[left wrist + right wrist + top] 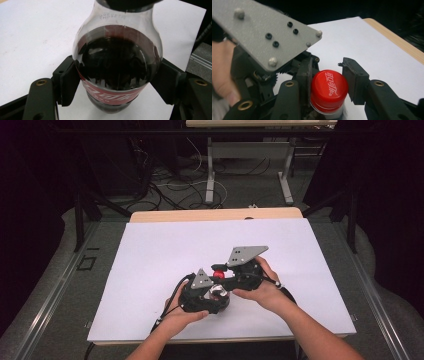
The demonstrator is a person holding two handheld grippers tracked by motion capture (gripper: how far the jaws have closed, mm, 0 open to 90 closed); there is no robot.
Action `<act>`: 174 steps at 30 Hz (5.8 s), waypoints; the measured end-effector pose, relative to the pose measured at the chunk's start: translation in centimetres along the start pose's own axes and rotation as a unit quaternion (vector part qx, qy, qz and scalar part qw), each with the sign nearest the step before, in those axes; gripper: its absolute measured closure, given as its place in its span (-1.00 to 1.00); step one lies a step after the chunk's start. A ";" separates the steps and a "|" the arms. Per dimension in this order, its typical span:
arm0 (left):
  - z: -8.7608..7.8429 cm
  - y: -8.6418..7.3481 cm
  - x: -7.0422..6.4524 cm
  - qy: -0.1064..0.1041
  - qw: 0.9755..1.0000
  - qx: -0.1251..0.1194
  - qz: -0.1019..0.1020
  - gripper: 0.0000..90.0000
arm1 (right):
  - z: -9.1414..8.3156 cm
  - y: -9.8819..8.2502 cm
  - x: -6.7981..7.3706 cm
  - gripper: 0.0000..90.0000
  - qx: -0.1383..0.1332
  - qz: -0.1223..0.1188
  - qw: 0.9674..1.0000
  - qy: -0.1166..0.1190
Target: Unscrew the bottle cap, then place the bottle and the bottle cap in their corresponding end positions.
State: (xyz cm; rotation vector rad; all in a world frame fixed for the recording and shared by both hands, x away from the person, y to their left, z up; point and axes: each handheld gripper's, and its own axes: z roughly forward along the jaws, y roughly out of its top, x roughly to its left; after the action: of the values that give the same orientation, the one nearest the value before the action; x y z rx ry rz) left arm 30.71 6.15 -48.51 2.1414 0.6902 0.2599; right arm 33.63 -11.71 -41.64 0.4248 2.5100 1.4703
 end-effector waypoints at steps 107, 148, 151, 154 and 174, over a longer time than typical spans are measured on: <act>-0.4 5.6 6.6 0.049 0.997 -0.032 -0.046 -0.34 | -2.7 -5.4 -3.0 0.36 0.033 0.055 0.998 -0.024; 8.4 8.0 11.9 0.120 0.989 -0.026 -0.084 -0.34 | -3.0 -8.2 -4.3 0.36 0.024 0.089 0.993 -0.069; 9.1 7.5 12.0 0.122 0.988 -0.025 -0.091 -0.34 | -2.9 -8.2 -4.6 0.36 0.017 0.090 0.994 -0.067; 9.6 7.1 12.2 0.123 0.988 -0.019 -0.089 -0.34 | -2.8 -8.1 -4.5 0.36 0.018 0.093 0.993 -0.065; 10.4 5.3 11.8 0.122 0.989 -0.010 -0.080 -0.41 | -0.7 -7.9 -4.6 0.36 0.032 0.089 0.993 -0.066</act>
State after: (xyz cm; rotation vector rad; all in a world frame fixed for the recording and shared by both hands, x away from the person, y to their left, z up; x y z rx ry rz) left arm 46.78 3.21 -51.39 2.0403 0.9904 0.4445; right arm 36.63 -17.52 -48.08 0.7500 2.4746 1.3735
